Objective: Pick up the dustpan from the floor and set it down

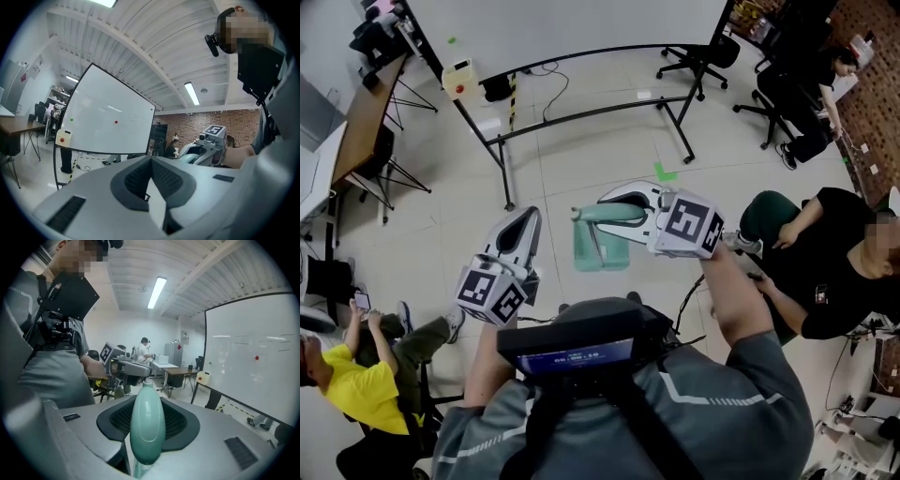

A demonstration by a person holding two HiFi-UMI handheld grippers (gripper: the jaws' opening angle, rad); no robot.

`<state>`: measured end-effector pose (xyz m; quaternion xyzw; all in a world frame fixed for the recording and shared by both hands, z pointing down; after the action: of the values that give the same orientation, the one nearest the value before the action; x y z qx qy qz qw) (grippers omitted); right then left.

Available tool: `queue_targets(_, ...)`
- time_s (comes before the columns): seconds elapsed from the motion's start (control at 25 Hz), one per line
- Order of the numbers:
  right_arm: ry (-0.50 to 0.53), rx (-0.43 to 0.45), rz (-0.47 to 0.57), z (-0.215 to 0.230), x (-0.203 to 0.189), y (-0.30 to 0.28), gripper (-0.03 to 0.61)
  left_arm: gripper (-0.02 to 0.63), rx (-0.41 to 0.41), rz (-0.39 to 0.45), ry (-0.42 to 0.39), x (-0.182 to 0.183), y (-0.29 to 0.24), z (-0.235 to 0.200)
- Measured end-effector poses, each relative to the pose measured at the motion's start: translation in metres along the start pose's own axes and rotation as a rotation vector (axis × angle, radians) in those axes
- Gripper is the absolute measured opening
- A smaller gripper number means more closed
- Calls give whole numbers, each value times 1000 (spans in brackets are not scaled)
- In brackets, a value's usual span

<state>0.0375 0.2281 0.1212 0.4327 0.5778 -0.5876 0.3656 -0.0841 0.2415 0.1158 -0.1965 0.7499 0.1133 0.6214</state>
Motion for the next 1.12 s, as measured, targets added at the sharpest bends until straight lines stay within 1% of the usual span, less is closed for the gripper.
queue_targets(0.16, 4, 1, -2, 3, 9, 1, 169, 32, 8, 5, 7, 7, 0, -3)
queue_targets(0.36, 4, -5, 0, 3, 4, -5, 169, 35, 13, 38, 34, 5, 7, -7)
queue_targets(0.52, -5, -7, 3, 14, 16, -21, 169, 35, 17, 38, 17, 13, 14, -26)
queue_targets(0.6, -9, -10, 4, 26, 28, -34, 169, 35, 16, 35, 6, 21, 16, -46)
queue_targets(0.72, 0, -22, 0, 48, 44, -54, 169, 35, 13, 28, 23, 31, 16, -83)
queue_targets(0.8, 3, -44, 10, 60, 43, -60, 167, 35, -1, 27, 26, 25, 17, -99)
queue_targets(0.88, -3, -72, 27, 71, 38, -64, 167, 35, -27, 17, 14, 12, 15, -108)
queue_targets(0.96, -9, -95, 39, 86, 37, -69, 167, 35, -43, 0, 2, 8, 8, -119)
queue_targets(1.12, -2, -90, 59, 133, 53, -77, 167, 35, -40, -4, 6, 32, -25, -150)
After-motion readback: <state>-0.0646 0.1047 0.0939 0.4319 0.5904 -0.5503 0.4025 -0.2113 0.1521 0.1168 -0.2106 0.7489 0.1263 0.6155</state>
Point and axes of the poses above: the fingertips, and each gripper's own axes: y backward along the fingers, z to its right, x out of its top, the point moved 2 cm from there along y, backward along the fingers, and after that the axes turned 5 degrees about x, right-handed, at the moved point
